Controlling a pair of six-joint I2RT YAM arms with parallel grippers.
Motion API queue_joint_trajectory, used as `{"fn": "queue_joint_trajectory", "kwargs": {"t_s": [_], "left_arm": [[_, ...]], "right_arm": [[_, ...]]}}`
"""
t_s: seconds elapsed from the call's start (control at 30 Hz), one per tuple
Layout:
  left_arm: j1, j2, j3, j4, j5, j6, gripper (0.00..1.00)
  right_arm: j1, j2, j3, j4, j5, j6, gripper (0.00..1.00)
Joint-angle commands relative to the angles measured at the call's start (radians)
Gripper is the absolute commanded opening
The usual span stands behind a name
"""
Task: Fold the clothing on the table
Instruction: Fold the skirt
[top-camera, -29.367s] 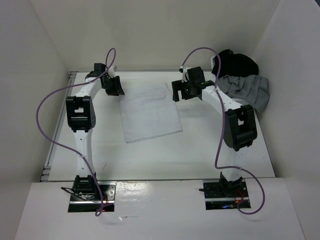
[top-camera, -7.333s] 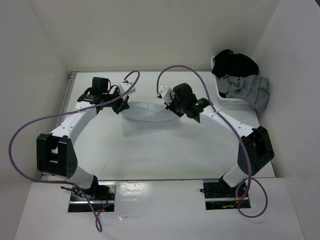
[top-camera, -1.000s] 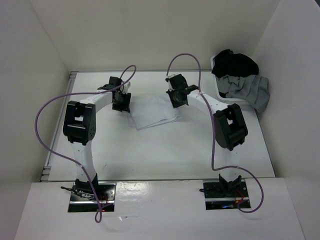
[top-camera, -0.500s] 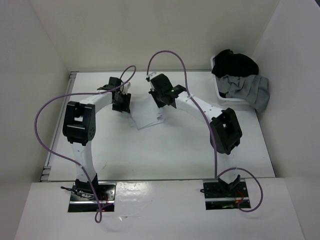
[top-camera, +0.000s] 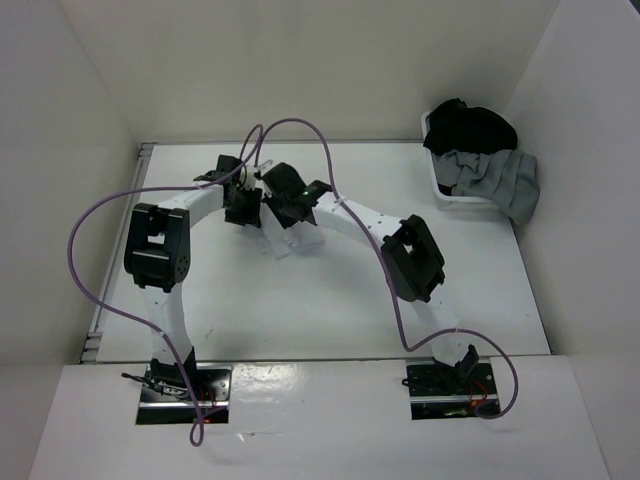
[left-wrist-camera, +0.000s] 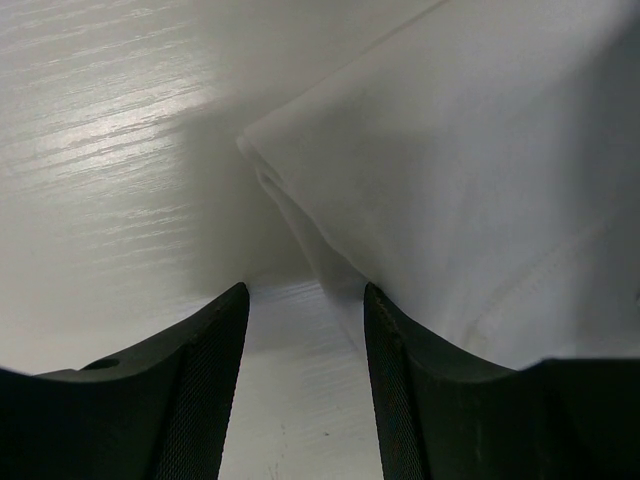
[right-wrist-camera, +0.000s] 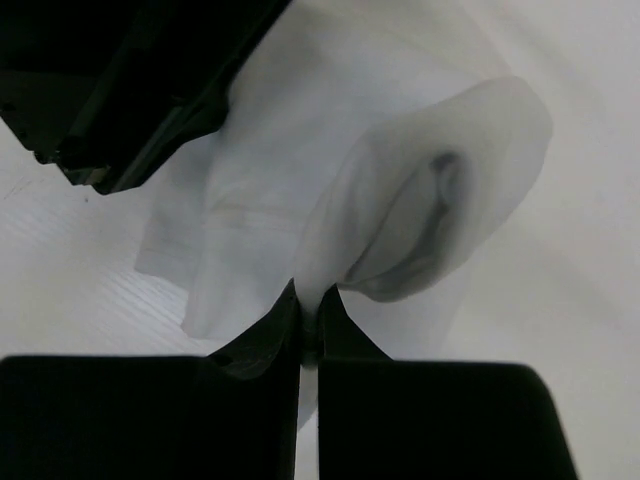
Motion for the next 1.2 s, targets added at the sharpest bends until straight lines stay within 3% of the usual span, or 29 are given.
{"fn": "queue_joint_trajectory", "kwargs": {"t_s": [0.0,0.3,0.37,0.4,0.43,0.5,0.6,0.7,0.9,1.03,1.17], "left_arm": [[-0.005,-0.032,-0.017,-0.015,0.034,-0.006,0.57],[-0.005,-0.032,-0.017,-0.015,0.043,-0.015,0.57],[-0.005,-0.032,-0.017,-0.015,0.043,-0.024,0.57],[-0.005,-0.032,-0.017,-0.015,0.043,-0.024,0.57],[-0.005,-0.032,-0.017,-0.015,0.043,-0.024,0.57],[-0.005,-0.041,-0.017,-0.015,0.043,-0.024,0.57],[-0.005,-0.052,-0.017,-0.015,0.029,-0.024,0.57],[0.037,-0.090,-0.017,-0.066,-0.004,-0.024,0.57],[0.231,-0.308,0.014,-0.172,-0.052,0.006,0.57],[0.360,-0.553,0.013,-0.204,-0.124,0.089,0.58],[0.360,-0.794,-0.105,-0.177,-0.083,0.112,0.65]], "right_arm": [[0.042,0.028,0.086,-0.002,-0.017,0.011,0.00],[0.105,0.091,0.201,-0.042,-0.064,0.031,0.00],[0.114,0.100,0.226,-0.053,-0.093,0.041,0.05],[0.114,0.109,0.226,-0.053,-0.139,0.041,0.19],[0.114,0.109,0.226,-0.053,-0.167,0.041,0.40],[0.114,0.118,0.226,-0.053,-0.218,0.041,0.67],[0.114,0.100,0.226,-0.062,-0.299,0.041,0.87],[0.114,0.028,0.215,-0.073,-0.318,0.041,0.90],[0.114,-0.331,-0.018,0.013,-0.210,-0.048,0.99],[0.007,-0.559,-0.240,0.066,-0.167,-0.133,0.99],[-0.151,-0.813,-0.518,0.149,0.064,-0.161,0.99]]}}
